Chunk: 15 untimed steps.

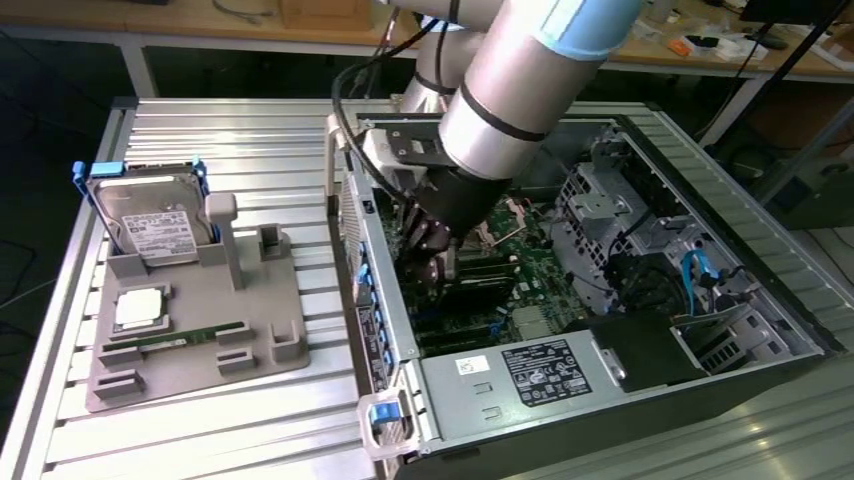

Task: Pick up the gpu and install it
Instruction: 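Press down on the gpu until it lock into place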

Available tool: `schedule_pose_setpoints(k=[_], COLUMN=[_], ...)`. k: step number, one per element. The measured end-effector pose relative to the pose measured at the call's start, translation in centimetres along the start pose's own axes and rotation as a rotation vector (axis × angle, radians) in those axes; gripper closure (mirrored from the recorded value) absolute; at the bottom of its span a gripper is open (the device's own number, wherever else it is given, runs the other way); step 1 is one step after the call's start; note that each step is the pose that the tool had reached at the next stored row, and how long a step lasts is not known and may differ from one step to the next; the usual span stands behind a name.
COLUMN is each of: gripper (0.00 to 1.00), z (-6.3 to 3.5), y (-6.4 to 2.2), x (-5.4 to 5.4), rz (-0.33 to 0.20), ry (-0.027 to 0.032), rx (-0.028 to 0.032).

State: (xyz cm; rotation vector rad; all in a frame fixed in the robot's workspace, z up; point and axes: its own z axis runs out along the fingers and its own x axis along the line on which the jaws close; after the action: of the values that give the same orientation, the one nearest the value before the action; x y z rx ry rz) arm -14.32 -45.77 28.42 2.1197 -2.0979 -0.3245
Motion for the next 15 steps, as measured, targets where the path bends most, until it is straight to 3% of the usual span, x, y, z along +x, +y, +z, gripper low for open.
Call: schedule_pose_setpoints(k=[1,2,3,4,5,6,8,9,10,12,15], gripper=[0.89,0.89,0.89,0.89,0.89,0.89,0.89,0.89,0.89,0.89,0.89], z=[1.0,1.39,1.97,2.45,1.43,0.56,0.37,0.36,0.36,0.37,0.37], y=[1.52,1.82,2.01,1.93,2.15,2.38,2.4,2.41,2.41,2.4,2.4], x=[0.0,0.0,0.0,0.1,-0.2,-0.4,-0.6,-0.6,-0.7,-0.7,-0.9], rz=[-0.002,-0.003,-0.003,-0.003,-0.003,-0.002,0.006,0.007,0.008,0.009,0.012], ry=[0.0017,0.0049,0.0058,0.0082,0.0075,0.0125,0.0537,0.059,0.0631,0.0743,0.094], rx=[0.0513,0.0815,0.087,0.0856,0.0895,0.0885,0.0956,0.1109,0.1207,0.1464,0.1911])
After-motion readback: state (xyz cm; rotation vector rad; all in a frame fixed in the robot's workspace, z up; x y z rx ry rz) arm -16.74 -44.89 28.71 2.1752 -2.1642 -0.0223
